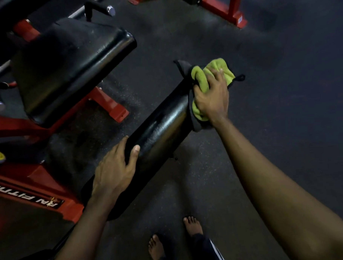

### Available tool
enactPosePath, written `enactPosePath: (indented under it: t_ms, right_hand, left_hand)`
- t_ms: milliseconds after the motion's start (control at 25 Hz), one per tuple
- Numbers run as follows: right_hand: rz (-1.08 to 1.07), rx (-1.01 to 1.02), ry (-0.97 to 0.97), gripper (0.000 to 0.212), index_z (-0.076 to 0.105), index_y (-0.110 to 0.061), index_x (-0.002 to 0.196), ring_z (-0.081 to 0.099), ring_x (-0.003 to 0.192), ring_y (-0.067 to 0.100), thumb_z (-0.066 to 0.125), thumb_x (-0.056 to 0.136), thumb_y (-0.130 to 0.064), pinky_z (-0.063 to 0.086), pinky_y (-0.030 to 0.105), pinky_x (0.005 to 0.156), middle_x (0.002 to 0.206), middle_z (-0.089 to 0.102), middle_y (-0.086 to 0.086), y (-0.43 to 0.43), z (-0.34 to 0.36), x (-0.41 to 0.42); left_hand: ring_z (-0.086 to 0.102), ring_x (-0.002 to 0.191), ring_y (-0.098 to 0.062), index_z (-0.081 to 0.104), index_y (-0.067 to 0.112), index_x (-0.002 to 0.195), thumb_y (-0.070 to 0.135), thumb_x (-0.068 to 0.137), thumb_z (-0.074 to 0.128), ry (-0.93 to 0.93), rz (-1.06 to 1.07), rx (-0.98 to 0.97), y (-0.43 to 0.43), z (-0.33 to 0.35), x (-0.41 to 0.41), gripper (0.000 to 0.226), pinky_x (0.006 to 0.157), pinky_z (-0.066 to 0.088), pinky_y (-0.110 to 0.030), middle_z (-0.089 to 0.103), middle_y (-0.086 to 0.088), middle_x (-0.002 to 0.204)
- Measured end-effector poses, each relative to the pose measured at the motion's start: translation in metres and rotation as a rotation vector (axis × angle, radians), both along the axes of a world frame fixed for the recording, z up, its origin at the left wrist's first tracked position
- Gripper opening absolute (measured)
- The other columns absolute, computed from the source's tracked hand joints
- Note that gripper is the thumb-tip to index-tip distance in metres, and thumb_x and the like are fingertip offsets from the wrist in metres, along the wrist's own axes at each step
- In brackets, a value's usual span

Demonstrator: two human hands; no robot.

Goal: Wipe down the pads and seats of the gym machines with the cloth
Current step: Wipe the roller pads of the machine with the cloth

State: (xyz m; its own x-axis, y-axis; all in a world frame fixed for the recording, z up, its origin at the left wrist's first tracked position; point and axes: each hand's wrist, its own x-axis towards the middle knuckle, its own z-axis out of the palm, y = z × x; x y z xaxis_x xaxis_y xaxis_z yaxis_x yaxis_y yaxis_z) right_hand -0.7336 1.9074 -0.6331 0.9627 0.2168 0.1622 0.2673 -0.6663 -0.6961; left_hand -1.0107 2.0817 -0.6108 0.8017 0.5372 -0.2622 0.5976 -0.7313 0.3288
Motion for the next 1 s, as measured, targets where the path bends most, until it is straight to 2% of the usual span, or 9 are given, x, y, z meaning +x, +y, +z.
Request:
enactPosePath:
  t_ms: [80, 200, 320, 400, 560, 640, 840, 920, 1000]
  right_hand:
    - [-0.069, 0.034, 0.028, 0.061, 0.062, -0.019, 0.137, 0.035, 0.147, 0.021, 0.057, 0.084, -0.047, 0.040, 0.048, 0.113, 0.149, 0.050, -0.004, 0.006, 0.005, 0.004]
    - [-0.141, 0.069, 0.075, 0.059, 0.057, -0.015, 0.142, 0.029, 0.150, 0.025, 0.061, 0.087, -0.038, 0.035, 0.050, 0.116, 0.155, 0.045, 0.001, 0.015, 0.004, -0.035]
    - [0.094, -0.008, 0.020, 0.056, 0.055, -0.014, 0.142, 0.022, 0.153, 0.028, 0.061, 0.090, -0.033, 0.028, 0.045, 0.119, 0.158, 0.040, 0.005, -0.001, -0.006, -0.078]
    - [0.158, -0.026, -0.017, 0.057, 0.055, -0.013, 0.143, 0.022, 0.154, 0.028, 0.061, 0.090, -0.032, 0.029, 0.046, 0.120, 0.157, 0.042, 0.005, -0.011, -0.006, -0.056]
    - [0.022, -0.112, 0.019, 0.060, 0.063, -0.019, 0.134, 0.037, 0.145, 0.024, 0.053, 0.082, -0.049, 0.042, 0.052, 0.110, 0.148, 0.050, -0.001, 0.010, 0.016, 0.005]
    - [-0.048, -0.046, 0.043, 0.059, 0.064, -0.021, 0.133, 0.041, 0.142, 0.024, 0.055, 0.081, -0.047, 0.042, 0.049, 0.109, 0.147, 0.050, 0.000, 0.014, 0.017, 0.005]
    - [-0.288, 0.261, 0.227, 0.058, 0.046, -0.018, 0.152, 0.027, 0.151, 0.019, 0.058, 0.096, -0.031, 0.030, 0.036, 0.118, 0.165, 0.029, 0.002, 0.001, -0.003, -0.057]
    - [-0.261, 0.294, 0.257, 0.061, 0.042, -0.021, 0.154, 0.026, 0.152, 0.019, 0.058, 0.096, -0.032, 0.030, 0.038, 0.118, 0.166, 0.026, 0.000, 0.005, -0.009, -0.098]
    - [-0.146, 0.287, 0.168, 0.064, 0.044, -0.025, 0.153, 0.026, 0.152, 0.019, 0.059, 0.091, -0.030, 0.033, 0.041, 0.118, 0.165, 0.029, -0.002, 0.012, -0.015, -0.139]
  left_hand:
    - [0.050, 0.133, -0.025, 0.033, 0.028, 0.152, 0.068, 0.098, 0.021, -0.003, -0.013, -0.023, 0.004, -0.001, 0.000, 0.068, 0.104, 0.044, -0.045, 0.050, -0.003, 0.148]
    - [0.052, 0.131, -0.026, 0.034, 0.028, 0.151, 0.069, 0.098, 0.020, -0.005, -0.016, -0.009, 0.003, -0.003, 0.000, 0.069, 0.102, 0.046, -0.046, 0.052, -0.003, 0.147]
    - [0.052, 0.130, -0.026, 0.033, 0.029, 0.152, 0.068, 0.098, 0.020, 0.002, -0.004, -0.020, 0.002, 0.002, -0.002, 0.068, 0.101, 0.046, -0.046, 0.051, -0.002, 0.147]
    - [0.053, 0.129, -0.026, 0.034, 0.029, 0.151, 0.067, 0.098, 0.021, -0.002, -0.001, -0.009, 0.000, 0.002, -0.001, 0.068, 0.100, 0.046, -0.046, 0.052, -0.002, 0.146]
    - [0.055, 0.127, -0.026, 0.036, 0.030, 0.149, 0.069, 0.097, 0.020, -0.002, 0.007, -0.005, 0.003, -0.001, -0.001, 0.067, 0.099, 0.046, -0.045, 0.055, -0.002, 0.143]
    - [0.057, 0.124, -0.027, 0.036, 0.031, 0.148, 0.069, 0.097, 0.021, 0.000, 0.001, -0.001, 0.002, -0.001, 0.000, 0.065, 0.097, 0.047, -0.045, 0.056, -0.002, 0.141]
    - [0.058, 0.122, -0.027, 0.038, 0.037, 0.144, 0.068, 0.098, 0.022, 0.029, 0.003, -0.057, 0.007, 0.001, 0.002, 0.058, 0.096, 0.045, -0.043, 0.057, -0.001, 0.140]
    - [0.055, 0.126, -0.030, 0.043, 0.040, 0.142, 0.069, 0.098, 0.023, 0.089, 0.034, -0.185, 0.019, 0.000, 0.006, 0.056, 0.101, 0.041, -0.041, 0.058, -0.003, 0.141]
    - [0.050, 0.133, -0.028, 0.050, 0.037, 0.142, 0.067, 0.099, 0.028, 0.108, 0.104, -0.345, 0.031, -0.001, 0.011, 0.057, 0.107, 0.036, -0.036, 0.056, -0.004, 0.144]
